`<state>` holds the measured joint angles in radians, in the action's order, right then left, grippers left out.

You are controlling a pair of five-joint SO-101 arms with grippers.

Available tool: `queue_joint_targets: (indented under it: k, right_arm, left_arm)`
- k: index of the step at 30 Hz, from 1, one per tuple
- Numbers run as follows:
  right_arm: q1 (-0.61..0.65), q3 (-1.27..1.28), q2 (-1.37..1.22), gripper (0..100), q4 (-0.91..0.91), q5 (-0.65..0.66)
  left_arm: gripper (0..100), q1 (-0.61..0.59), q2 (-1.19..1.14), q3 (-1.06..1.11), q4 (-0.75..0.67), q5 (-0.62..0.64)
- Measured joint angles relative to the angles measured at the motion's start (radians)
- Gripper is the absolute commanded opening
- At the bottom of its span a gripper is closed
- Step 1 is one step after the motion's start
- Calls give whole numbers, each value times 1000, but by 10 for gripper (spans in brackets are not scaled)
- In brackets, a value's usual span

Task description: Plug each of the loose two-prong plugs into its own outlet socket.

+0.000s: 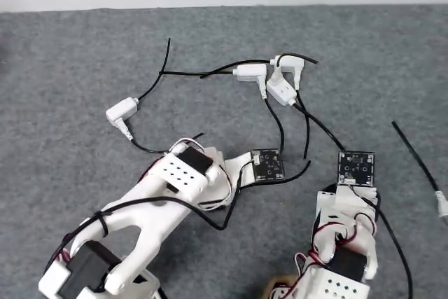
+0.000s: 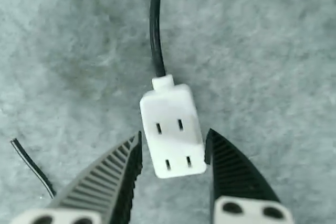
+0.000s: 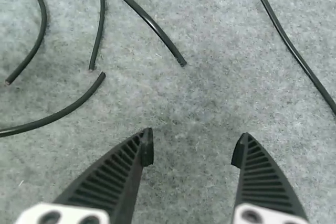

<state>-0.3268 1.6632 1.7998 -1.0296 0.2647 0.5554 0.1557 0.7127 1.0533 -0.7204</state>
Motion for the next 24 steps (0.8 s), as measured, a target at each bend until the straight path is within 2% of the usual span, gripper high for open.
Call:
queue_joint_targets:
  k: [6, 14, 24]
  right_arm:
    - [0, 0, 0, 244, 0, 0]
    - [0, 0, 0, 244, 0, 0]
    - [20, 0, 0, 244, 0, 0]
  left_arm:
    - [185, 5, 0, 60, -14, 38]
    - [186, -44, 2, 140, -175, 38]
    - [185, -46, 2, 137, -170, 40]
